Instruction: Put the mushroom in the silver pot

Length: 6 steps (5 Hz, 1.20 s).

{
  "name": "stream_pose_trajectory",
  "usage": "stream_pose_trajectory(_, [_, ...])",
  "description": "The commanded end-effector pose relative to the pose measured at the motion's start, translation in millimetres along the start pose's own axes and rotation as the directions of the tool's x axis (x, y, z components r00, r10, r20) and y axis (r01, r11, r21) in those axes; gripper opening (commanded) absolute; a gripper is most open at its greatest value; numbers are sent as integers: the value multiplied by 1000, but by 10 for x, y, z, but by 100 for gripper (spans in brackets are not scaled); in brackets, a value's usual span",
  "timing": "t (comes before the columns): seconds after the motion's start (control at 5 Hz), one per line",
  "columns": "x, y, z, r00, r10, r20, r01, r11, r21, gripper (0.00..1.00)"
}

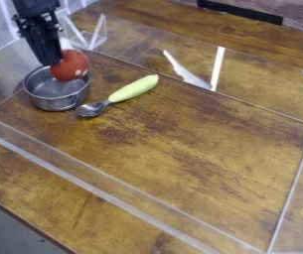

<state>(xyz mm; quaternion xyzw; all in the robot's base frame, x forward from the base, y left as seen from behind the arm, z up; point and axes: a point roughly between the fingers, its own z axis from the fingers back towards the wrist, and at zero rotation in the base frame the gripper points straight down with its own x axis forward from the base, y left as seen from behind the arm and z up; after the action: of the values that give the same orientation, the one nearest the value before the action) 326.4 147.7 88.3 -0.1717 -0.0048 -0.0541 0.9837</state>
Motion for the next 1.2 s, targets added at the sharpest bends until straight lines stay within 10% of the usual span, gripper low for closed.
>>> stream_pose_trajectory(0.0, [60, 96, 211, 997, -8, 72, 6, 999, 34, 0])
stream_pose_trajectory(1.0, [296, 433, 238, 995, -9, 98, 9, 1000, -5, 0])
